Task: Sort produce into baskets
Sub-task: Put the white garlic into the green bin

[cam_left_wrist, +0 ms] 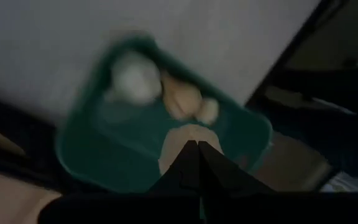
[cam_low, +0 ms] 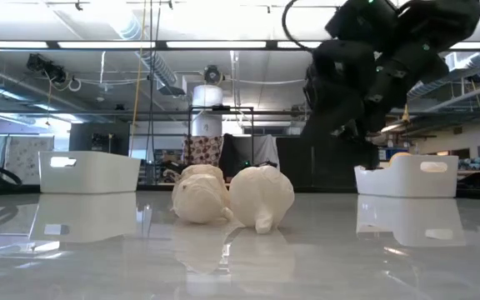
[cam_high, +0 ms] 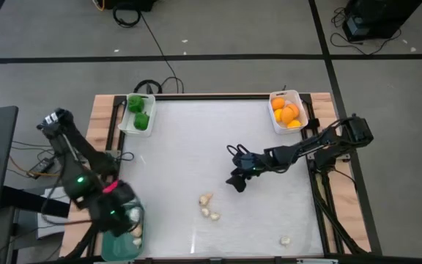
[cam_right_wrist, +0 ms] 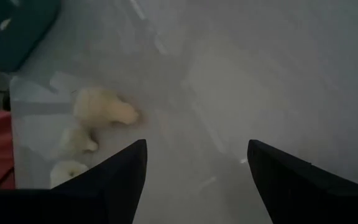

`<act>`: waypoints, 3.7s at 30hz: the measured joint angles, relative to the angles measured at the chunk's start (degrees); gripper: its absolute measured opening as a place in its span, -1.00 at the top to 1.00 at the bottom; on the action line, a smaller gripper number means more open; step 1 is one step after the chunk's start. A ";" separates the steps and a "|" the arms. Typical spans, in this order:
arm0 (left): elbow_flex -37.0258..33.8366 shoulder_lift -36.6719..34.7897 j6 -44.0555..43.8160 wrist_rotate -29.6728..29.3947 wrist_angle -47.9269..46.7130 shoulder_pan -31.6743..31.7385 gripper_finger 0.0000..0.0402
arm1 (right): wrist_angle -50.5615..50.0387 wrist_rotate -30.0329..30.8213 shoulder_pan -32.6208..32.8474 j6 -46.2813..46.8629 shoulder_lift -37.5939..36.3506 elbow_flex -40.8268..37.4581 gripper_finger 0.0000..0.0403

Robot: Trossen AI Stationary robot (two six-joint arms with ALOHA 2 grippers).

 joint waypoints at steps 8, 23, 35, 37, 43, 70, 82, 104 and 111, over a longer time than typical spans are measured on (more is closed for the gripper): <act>-3.49 0.02 -13.05 -0.51 1.70 -7.64 0.99 | 13.68 -1.46 1.37 -11.54 1.89 0.82 -0.43; -8.38 0.04 -25.00 7.54 4.31 -7.80 0.02 | -6.15 -7.28 2.30 -36.78 20.39 25.09 -0.40; -5.14 0.00 -21.82 -16.80 3.46 -6.38 0.03 | -11.38 -6.74 3.93 -46.29 20.70 25.67 -0.17; -5.14 0.00 -19.98 -19.89 3.50 -5.34 0.04 | -11.28 -6.08 4.24 -47.59 20.83 25.67 -0.14; -5.09 0.00 -15.10 -27.48 4.26 -0.79 0.04 | -9.22 -6.58 3.86 -46.57 24.84 25.84 -0.13; -1.27 0.02 29.92 -34.98 19.42 17.82 0.04 | -2.51 5.19 2.00 -36.68 9.17 25.67 0.97; -0.18 0.02 42.53 -41.41 26.70 21.93 -0.06 | -3.26 6.86 1.67 -40.88 1.85 25.67 0.98; -0.22 0.48 47.33 -29.78 36.41 29.24 -0.57 | 5.96 -2.89 1.77 -38.23 1.75 25.67 0.96; -0.22 0.48 46.85 -29.81 37.36 29.42 -0.16 | 5.58 -3.48 1.61 -38.21 1.75 25.67 0.96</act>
